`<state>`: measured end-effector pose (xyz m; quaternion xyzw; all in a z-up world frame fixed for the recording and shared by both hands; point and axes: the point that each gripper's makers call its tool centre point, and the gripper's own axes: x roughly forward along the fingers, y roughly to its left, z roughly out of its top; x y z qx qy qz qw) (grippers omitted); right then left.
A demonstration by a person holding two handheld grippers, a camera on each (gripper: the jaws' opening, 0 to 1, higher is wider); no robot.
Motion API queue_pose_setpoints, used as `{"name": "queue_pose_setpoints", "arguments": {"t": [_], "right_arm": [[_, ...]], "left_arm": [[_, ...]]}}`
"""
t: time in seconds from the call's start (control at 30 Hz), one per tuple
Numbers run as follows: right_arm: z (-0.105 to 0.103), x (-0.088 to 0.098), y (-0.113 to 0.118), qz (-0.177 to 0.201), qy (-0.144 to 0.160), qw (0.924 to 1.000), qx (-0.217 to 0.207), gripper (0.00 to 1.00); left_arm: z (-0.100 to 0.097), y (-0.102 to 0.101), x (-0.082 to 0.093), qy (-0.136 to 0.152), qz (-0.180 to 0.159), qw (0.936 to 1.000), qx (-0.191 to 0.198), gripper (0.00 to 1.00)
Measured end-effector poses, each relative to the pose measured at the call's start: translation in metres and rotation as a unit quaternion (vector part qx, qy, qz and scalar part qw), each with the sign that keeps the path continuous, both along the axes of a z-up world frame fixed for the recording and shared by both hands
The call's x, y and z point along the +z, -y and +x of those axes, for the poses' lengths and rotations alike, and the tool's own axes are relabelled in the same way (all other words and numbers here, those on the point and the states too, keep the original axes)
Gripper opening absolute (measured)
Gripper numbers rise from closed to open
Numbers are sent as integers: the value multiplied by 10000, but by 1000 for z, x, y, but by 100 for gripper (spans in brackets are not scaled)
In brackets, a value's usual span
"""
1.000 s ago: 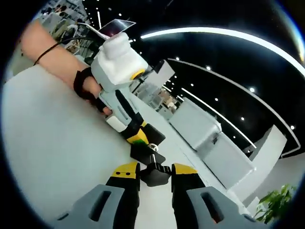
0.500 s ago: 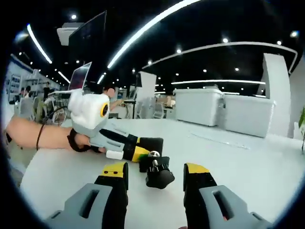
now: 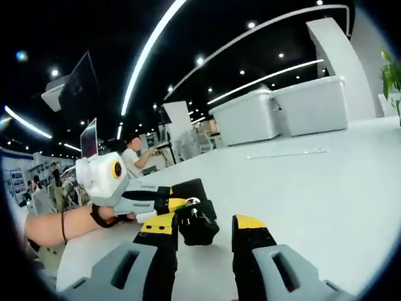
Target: Clamp the fixed fixture on the desktop, loosen the retaining clip, secure it to the edge of the desk, and tighten the retaining clip.
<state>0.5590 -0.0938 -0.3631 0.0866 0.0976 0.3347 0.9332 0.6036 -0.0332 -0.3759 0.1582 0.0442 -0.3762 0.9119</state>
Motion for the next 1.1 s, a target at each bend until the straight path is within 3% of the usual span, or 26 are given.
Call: {"name": "queue_pose_setpoints", "arguments": {"t": [0.4, 0.5, 0.63, 0.73, 0.87, 0.97, 1.1], "right_arm": [[3, 0, -4, 28, -19, 9999, 101, 25], [3, 2, -5, -274, 352, 9988, 201, 24], [1, 3, -7, -499, 563, 9970, 208, 24], [-1, 5, -8, -1028, 981, 9897, 169, 24], [-4, 7, -13, -1876, 1651, 9682, 115, 24], [-6, 7, -14, -2175, 1839, 9586, 69, 24], [-6, 7, -15, -2335, 1945, 9527, 62, 24]], "left_arm": [[-3, 1, 0, -10, -6, 10000, -5, 7], [0, 1, 0, 2, -3, 10000, 0, 7], [3, 1, 1, 15, 3, 10000, 1, 7], [1, 0, 1, 22, 3, 10000, 6, 7], [-1, 0, 1, 29, 3, 10000, 9, 7], [-1, 0, 1, 40, 9, 10000, 14, 7], [-3, 0, 2, 44, 6, 10000, 20, 7]]}}
